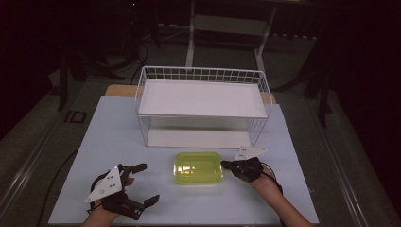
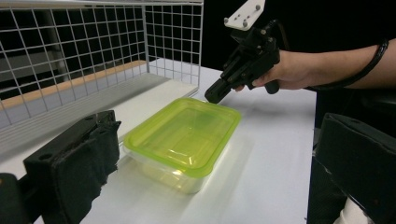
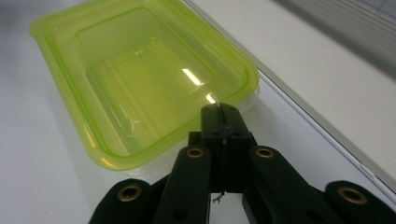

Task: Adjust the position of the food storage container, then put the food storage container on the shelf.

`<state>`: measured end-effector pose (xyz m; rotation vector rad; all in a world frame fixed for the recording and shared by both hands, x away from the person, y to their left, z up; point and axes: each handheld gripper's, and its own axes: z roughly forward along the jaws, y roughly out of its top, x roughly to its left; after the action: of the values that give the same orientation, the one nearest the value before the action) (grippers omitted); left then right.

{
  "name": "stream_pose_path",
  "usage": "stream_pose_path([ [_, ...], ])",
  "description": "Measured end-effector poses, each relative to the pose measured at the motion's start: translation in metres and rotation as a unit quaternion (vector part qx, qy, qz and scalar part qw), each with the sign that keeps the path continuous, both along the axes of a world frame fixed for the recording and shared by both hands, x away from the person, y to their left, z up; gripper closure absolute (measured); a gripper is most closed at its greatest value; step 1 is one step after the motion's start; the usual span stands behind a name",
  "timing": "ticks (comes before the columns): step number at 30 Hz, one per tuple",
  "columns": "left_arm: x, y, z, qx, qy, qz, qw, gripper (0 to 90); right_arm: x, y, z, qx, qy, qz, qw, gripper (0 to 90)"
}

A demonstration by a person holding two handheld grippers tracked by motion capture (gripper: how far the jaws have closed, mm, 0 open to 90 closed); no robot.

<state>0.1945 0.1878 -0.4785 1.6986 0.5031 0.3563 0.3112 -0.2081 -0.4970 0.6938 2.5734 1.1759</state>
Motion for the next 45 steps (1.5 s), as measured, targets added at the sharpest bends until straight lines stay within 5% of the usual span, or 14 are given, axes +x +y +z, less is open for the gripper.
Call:
stream_pose_path([
  [7,0.001,0.000,-0.001,-0.002,0.004,-0.002,1.0000,0.2,-0.003,0.006,0.007,0.006,-0.012,0.007,0.9999,89.0],
  [13,0.003,0.000,-0.002,0.003,0.009,0.000,1.0000,0.2,-0.014,0.000,0.023,0.046,-0.020,-0.008,0.9987,76.6],
  [19,0.006,-0.002,-0.001,0.004,-0.013,0.005,0.9999,0.2,-0.027,-0.002,0.032,0.065,-0.016,-0.018,0.9976,46.8],
  [21,0.006,-0.002,-0.001,0.004,-0.013,0.005,0.9999,0.2,-0.029,-0.002,0.033,0.067,-0.018,-0.021,0.9973,46.8],
  [22,0.009,-0.004,0.001,0.001,0.022,0.010,0.9997,0.2,-0.032,-0.003,0.035,0.073,-0.024,-0.024,0.9968,25.8],
  [26,0.014,-0.010,0.006,0.021,0.040,-0.002,0.9990,0.2,-0.034,-0.006,0.039,0.088,-0.032,-0.030,0.9952,14.1],
  [32,0.027,-0.020,0.019,0.041,0.032,-0.001,0.9986,0.2,-0.038,-0.009,0.044,0.100,-0.058,-0.051,0.9919,15.1],
  [35,0.036,-0.024,0.024,0.041,0.040,0.001,0.9983,0.2,-0.035,-0.009,0.045,0.105,-0.041,-0.038,0.9929,20.0],
  [38,0.045,-0.027,0.025,0.044,0.051,0.005,0.9977,0.2,-0.038,-0.009,0.047,0.118,-0.084,-0.024,0.9891,21.0],
  [41,0.053,-0.031,0.024,0.049,0.068,0.007,0.9965,0.2,-0.036,-0.006,0.049,0.096,-0.064,-0.041,0.9925,20.8],
  [45,0.060,-0.039,0.023,0.059,0.085,0.017,0.9944,0.3,-0.034,-0.001,0.047,0.091,-0.055,-0.055,0.9928,16.0],
])
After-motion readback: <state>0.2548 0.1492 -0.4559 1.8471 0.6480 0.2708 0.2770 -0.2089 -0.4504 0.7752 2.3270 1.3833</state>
